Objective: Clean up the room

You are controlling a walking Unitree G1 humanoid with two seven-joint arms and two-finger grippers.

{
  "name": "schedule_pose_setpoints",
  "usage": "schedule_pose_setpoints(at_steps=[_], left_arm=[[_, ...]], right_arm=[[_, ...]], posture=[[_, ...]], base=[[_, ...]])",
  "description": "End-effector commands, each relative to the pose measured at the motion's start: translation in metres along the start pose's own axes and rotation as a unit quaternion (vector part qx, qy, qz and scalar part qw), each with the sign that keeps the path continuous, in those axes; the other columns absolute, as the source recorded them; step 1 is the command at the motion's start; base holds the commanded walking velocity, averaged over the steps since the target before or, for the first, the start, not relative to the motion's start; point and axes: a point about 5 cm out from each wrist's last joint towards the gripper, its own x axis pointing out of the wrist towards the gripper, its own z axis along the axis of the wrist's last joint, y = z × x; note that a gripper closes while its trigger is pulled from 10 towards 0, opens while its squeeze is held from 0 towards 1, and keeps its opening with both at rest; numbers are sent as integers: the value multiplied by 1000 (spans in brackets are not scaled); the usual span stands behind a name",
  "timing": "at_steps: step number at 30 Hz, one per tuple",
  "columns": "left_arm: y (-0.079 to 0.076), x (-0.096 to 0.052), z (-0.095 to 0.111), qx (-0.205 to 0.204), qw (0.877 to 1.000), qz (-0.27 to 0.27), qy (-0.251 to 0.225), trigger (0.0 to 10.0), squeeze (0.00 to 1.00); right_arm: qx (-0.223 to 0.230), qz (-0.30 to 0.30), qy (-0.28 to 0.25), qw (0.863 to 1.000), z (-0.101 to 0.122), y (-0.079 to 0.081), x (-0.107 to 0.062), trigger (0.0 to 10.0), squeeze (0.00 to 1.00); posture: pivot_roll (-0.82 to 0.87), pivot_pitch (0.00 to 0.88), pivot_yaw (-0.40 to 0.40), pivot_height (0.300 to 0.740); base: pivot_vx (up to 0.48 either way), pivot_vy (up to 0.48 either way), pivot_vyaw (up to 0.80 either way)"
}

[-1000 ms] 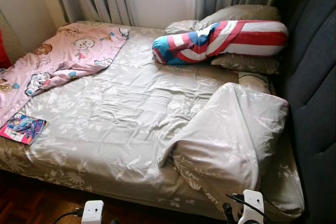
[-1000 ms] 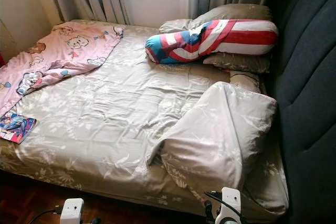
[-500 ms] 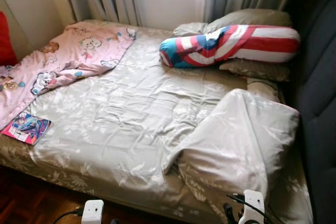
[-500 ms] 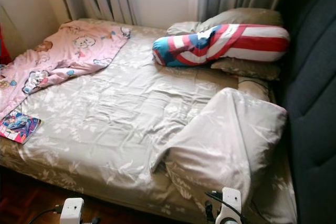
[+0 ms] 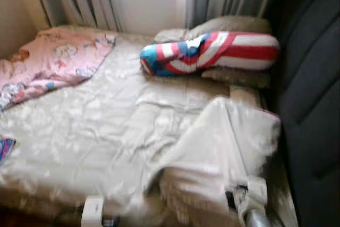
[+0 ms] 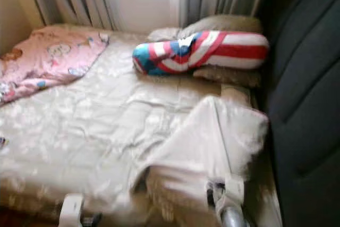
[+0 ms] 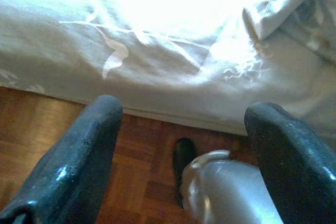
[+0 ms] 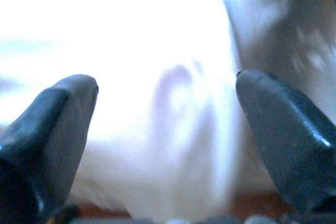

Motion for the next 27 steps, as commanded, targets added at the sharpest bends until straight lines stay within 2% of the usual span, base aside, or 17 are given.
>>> schedule_pose_setpoints(at_steps=[1,9,17,18,19,21,22,23,27], left_arm=[[-4,1,3,4,1000,-9,-13,10000,0],[-3,-3,9,-4,998,-5,-69,10000,0],[-4,-5,11,-12,995,0,-100,10000,0],[-17,-1,83,26,962,-13,-270,10000,0],[-17,-1,83,26,962,-13,-270,10000,0],[-29,-14,138,37,923,-25,-383,10000,0],[-32,-20,149,37,914,-29,-403,10000,0],[-33,-23,153,37,911,-31,-409,10000,0],[-38,-22,155,41,913,-55,-402,10000,0]], right_arm=[[20,-23,-17,999,3,-13,-2,10000,0],[21,18,-150,988,48,0,2,10000,0],[15,24,-185,982,47,-3,-5,10000,0],[9,33,-194,980,45,0,-8,10000,0],[9,33,-194,980,45,0,-8,10000,0],[6,39,-198,979,44,2,-9,10000,0],[7,41,-197,979,42,3,-10,10000,0],[9,42,-196,980,41,4,-11,10000,0],[7,47,-184,982,35,6,-12,10000,0]], posture=[[38,8,-39,740],[19,0,-44,740],[12,0,-48,740],[7,0,-47,740],[7,0,-47,740],[5,0,-46,740],[5,0,-46,740],[5,0,-46,740],[7,0,-45,740]], base=[[0,0,0],[0,0,0],[0,0,0],[0,0,0],[0,0,0],[0,0,0],[0,0,0],[0,0,0],[0,0,0]])
